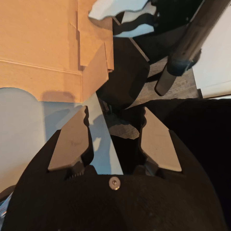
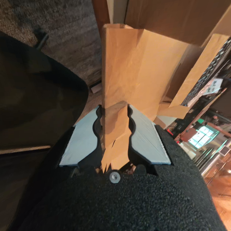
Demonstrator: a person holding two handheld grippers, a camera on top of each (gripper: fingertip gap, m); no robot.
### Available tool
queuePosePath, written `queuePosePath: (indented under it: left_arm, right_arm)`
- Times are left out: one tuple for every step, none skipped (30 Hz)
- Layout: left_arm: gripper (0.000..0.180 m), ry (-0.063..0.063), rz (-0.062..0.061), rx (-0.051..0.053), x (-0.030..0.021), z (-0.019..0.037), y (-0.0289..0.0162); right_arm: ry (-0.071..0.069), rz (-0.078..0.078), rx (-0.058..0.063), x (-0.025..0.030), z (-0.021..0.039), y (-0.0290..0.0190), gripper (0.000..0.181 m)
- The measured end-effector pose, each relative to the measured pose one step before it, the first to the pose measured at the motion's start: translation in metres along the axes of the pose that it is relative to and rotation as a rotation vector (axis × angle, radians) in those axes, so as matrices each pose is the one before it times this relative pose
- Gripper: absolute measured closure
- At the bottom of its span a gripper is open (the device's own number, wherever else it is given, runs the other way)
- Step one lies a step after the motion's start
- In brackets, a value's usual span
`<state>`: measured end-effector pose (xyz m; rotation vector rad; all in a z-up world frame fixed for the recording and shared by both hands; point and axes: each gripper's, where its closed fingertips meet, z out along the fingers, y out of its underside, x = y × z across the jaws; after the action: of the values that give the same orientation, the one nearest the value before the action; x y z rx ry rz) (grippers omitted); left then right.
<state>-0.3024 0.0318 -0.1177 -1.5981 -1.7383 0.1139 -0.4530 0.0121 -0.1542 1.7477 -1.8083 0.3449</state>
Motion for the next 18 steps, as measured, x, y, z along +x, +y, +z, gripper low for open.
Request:
queuePosePath:
  left_arm:
    - [0.097,0.0041,0.0031,-0.0046,-0.00409,-0.00525,0.00186]
    - [0.098,-0.0093,-0.0011,0.0104,-0.00636,-0.00770,-0.00071]
    - [0.101,-0.0231,-0.0062,0.0237,-0.00925,-0.00972,-0.00280]
    - [0.104,-0.0393,-0.0125,0.0292,-0.00987,-0.01225,-0.00520]
    - [0.107,-0.0574,-0.0117,0.0262,-0.01626,-0.01130,-0.00398]
    - [0.108,-0.0801,-0.0092,0.0178,-0.01957,-0.01037,-0.00433]
    - [0.108,-0.0837,-0.0066,0.0100,-0.02278,-0.00808,-0.00217]
    - [0.107,-0.0848,-0.0080,0.0050,-0.02329,-0.00505,-0.00353]
    - [0.103,-0.0732,-0.0072,0.0003,-0.02265,-0.00155,-0.00345]
    - [0.097,-0.0484,-0.0038,-0.0002,-0.01936,0.00176,-0.00419]
    - [0.096,-0.0332,0.0050,0.0054,-0.01517,0.00501,-0.00686]
    - [0.097,-0.0298,0.0078,-0.0011,-0.01415,0.00791,-0.00470]
    - [0.095,-0.0157,0.0034,-0.0191,-0.00984,0.01093,-0.00301]
    - [0.091,-0.0058,-0.0016,-0.0304,-0.00693,0.01160,-0.00104]
    - [0.087,-0.0087,-0.0039,-0.0282,-0.00570,0.01072,-0.00155]
    - [0.087,-0.0077,0.0015,-0.0174,-0.00295,0.00905,-0.00286]
    - [0.087,-0.0037,0.0091,-0.0085,0.00039,0.00657,-0.00367]
    - [0.087,-0.0151,0.0195,-0.0082,-0.00108,0.00611,-0.00308]
  right_arm:
    - [-0.0167,0.0167,-0.0349,0.00201,0.00201,0.00405,0.139]
    - [-0.0214,0.0119,-0.0269,0.00068,0.00163,0.00291,0.137]
    - [-0.0159,0.0058,-0.0228,0.00107,0.00158,0.00249,0.135]
    - [-0.0044,0.0061,-0.0215,0.00249,0.00169,0.00251,0.131]
    - [-0.0040,0.0099,-0.0203,0.00262,0.00208,0.00256,0.128]
    - [-0.0090,0.0160,-0.0232,0.00221,0.00250,0.00300,0.125]
    - [-0.0076,0.0213,-0.0273,0.00208,0.00261,0.00352,0.120]
    - [-0.0036,0.0230,-0.0295,0.00243,0.00289,0.00339,0.114]
    - [-0.0071,0.0123,-0.0262,0.00135,0.00256,0.00309,0.109]
    - [-0.0071,0.0082,-0.0184,0.00103,0.00165,0.00255,0.108]
    - [-0.0105,0.0122,-0.0107,0.00033,0.00113,0.00161,0.108]
    - [-0.0108,0.0159,-0.0096,0.00012,0.00088,0.00120,0.107]
    - [-0.0059,0.0174,-0.0112,0.00071,0.00106,0.00119,0.105]
    - [-0.0062,0.0162,-0.0087,-0.00100,0.00015,0.00080,0.104]
    - [-0.0055,0.0132,-0.0054,-0.00107,0.00006,0.00046,0.104]
    - [-0.0038,0.0108,-0.0031,-0.00119,-0.00013,0.00047,0.104]
    - [-0.0013,0.0087,-0.0016,-0.00108,-0.00016,0.00055,0.105]
    - [-0.0013,0.0090,-0.0009,-0.00146,-0.00038,0.00071,0.106]
